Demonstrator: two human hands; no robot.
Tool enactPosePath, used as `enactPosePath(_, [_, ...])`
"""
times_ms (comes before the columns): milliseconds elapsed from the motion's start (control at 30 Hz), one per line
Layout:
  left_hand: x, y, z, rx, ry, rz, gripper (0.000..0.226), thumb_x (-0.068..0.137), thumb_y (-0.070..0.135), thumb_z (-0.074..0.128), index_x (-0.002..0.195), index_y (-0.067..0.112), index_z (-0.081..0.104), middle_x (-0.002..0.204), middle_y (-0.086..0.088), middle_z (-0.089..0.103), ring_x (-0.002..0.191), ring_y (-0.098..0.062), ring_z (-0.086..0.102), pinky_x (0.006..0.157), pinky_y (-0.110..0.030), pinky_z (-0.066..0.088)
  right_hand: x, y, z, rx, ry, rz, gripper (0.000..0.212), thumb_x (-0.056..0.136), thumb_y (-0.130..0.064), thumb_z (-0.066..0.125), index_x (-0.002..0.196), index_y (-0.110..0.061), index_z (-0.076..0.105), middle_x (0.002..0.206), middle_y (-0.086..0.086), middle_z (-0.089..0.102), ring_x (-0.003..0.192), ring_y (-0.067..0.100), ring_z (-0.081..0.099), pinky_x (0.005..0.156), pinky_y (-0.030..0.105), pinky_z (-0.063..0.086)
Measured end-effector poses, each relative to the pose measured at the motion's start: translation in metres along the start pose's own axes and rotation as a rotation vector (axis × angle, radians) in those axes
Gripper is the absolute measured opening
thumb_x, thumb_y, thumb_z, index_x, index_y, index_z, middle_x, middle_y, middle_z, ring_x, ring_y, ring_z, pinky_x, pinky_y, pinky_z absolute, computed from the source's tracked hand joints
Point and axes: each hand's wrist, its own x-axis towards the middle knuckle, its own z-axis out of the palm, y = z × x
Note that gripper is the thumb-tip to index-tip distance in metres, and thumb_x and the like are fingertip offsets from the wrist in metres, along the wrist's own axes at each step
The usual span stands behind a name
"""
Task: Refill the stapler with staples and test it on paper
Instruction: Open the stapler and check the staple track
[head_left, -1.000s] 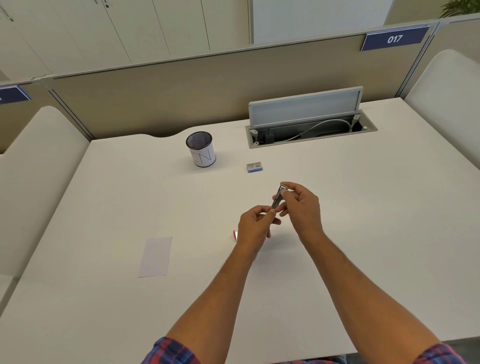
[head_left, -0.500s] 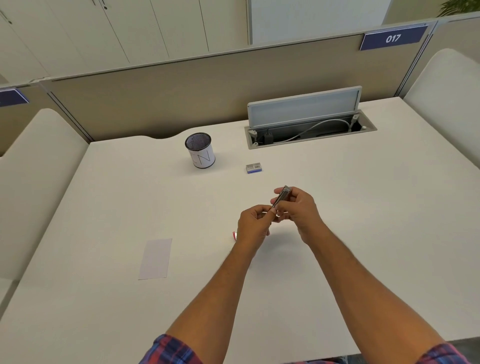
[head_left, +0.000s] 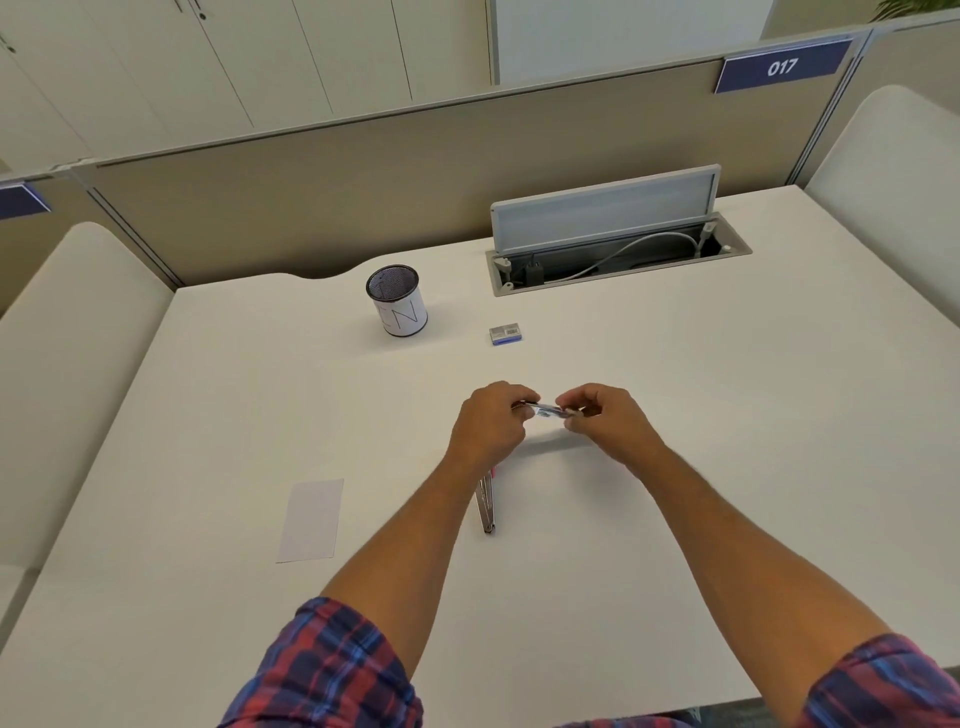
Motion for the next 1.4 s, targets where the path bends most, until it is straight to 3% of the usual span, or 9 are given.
enactPosePath(133, [0.002, 0.006, 0.006, 0.535, -0.171, 0.237, 0.027, 0.093, 0.014, 0.057, 0.114, 0.028, 0.069, 0.107, 0.000, 0.067, 0.100, -0.027, 0.059, 0.081, -0.036, 0.039, -0.001, 0.017, 0.006, -0.406, 0.003, -0.026, 0.026, 0.080, -0.012, 0.069, 0.091, -0.035, 0.076, 0.094, -0.016, 0.073, 0.088, 0.010, 0.065, 0.074, 0.028, 0.051])
enactPosePath(233, [-0.001, 0.005, 0.013, 0.722, -0.240, 0.298, 0.027, 0.092, 0.010, 0.054, 0.112, 0.025, 0.065, 0.108, -0.001, 0.063, 0.103, -0.028, 0.056, 0.084, -0.038, 0.034, -0.003, 0.017, 0.008, -0.574, -0.024, -0.025, 0.024, 0.083, -0.016, 0.067, 0.092, -0.037, 0.075, 0.098, -0.016, 0.069, 0.091, 0.011, 0.063, 0.074, 0.030, 0.051])
enactPosePath(367, [0.003, -0.001, 0.011, 0.660, -0.169, 0.280, 0.021, 0.093, 0.015, 0.055, 0.109, 0.025, 0.065, 0.104, 0.001, 0.064, 0.101, -0.027, 0.057, 0.082, -0.037, 0.034, -0.004, 0.011, 0.004, -0.570, 0.065, -0.111, 0.020, 0.088, -0.017, 0.067, 0.096, -0.033, 0.076, 0.098, -0.015, 0.069, 0.093, 0.009, 0.059, 0.077, 0.031, 0.049])
enactPosePath(600, [0.007, -0.008, 0.002, 0.399, -0.098, 0.168, 0.044, 0.086, 0.038, 0.070, 0.128, 0.033, 0.058, 0.109, 0.007, 0.064, 0.107, -0.022, 0.056, 0.096, -0.040, 0.038, 0.005, 0.010, -0.010, -0.056, 0.088, -0.055, 0.012, 0.080, -0.020, 0.083, 0.092, -0.022, 0.081, 0.083, -0.011, 0.077, 0.073, -0.003, 0.065, 0.070, 0.013, 0.046])
enactPosePath(733, [0.007, -0.010, 0.000, 0.374, -0.073, 0.211, 0.048, 0.086, 0.024, 0.066, 0.133, 0.028, 0.056, 0.109, 0.002, 0.062, 0.103, -0.025, 0.057, 0.092, -0.040, 0.043, 0.005, 0.014, -0.015, 0.136, 0.103, -0.018, 0.008, 0.083, -0.017, 0.082, 0.091, -0.016, 0.082, 0.083, -0.002, 0.079, 0.076, 0.005, 0.069, 0.076, 0.019, 0.050])
enactPosePath(900, [0.005, -0.012, 0.003, 0.267, 0.001, 0.237, 0.041, 0.092, 0.014, 0.057, 0.132, 0.017, 0.061, 0.096, -0.008, 0.065, 0.088, -0.032, 0.059, 0.077, -0.042, 0.050, 0.004, 0.015, -0.016, 0.279, 0.114, -0.004, 0.009, 0.086, -0.013, 0.079, 0.093, -0.007, 0.080, 0.085, 0.010, 0.078, 0.069, 0.010, 0.066, 0.066, 0.023, 0.052])
enactPosePath(1167, [0.004, -0.023, 0.000, 0.304, -0.085, 0.147, 0.015, 0.094, 0.030, 0.055, 0.087, 0.020, 0.064, 0.074, 0.005, 0.061, 0.075, -0.026, 0.058, 0.066, -0.040, 0.050, 0.019, 0.014, -0.013, 0.513, 0.086, 0.137, 0.022, 0.096, -0.016, 0.068, 0.103, 0.003, 0.074, 0.091, 0.015, 0.074, 0.077, 0.022, 0.073, 0.070, 0.030, 0.059])
enactPosePath(1300, [0.010, -0.031, -0.009, 0.390, -0.093, 0.131, 0.022, 0.098, 0.035, 0.054, 0.090, 0.019, 0.066, 0.082, 0.001, 0.068, 0.079, -0.026, 0.060, 0.068, -0.037, 0.047, 0.023, 0.014, -0.005, 0.493, -0.038, 0.107, 0.025, 0.090, -0.016, 0.077, 0.108, 0.000, 0.073, 0.093, 0.012, 0.073, 0.084, 0.021, 0.073, 0.082, 0.028, 0.060])
enactPosePath(1400, [0.015, -0.041, -0.016, 0.485, -0.120, 0.133, 0.026, 0.100, 0.037, 0.051, 0.097, 0.017, 0.068, 0.090, -0.002, 0.070, 0.085, -0.027, 0.062, 0.067, -0.033, 0.039, 0.030, 0.014, 0.003, 0.193, -0.062, 0.024, 0.026, 0.079, -0.010, 0.084, 0.104, -0.015, 0.077, 0.087, 0.003, 0.072, 0.076, 0.010, 0.065, 0.078, 0.022, 0.053])
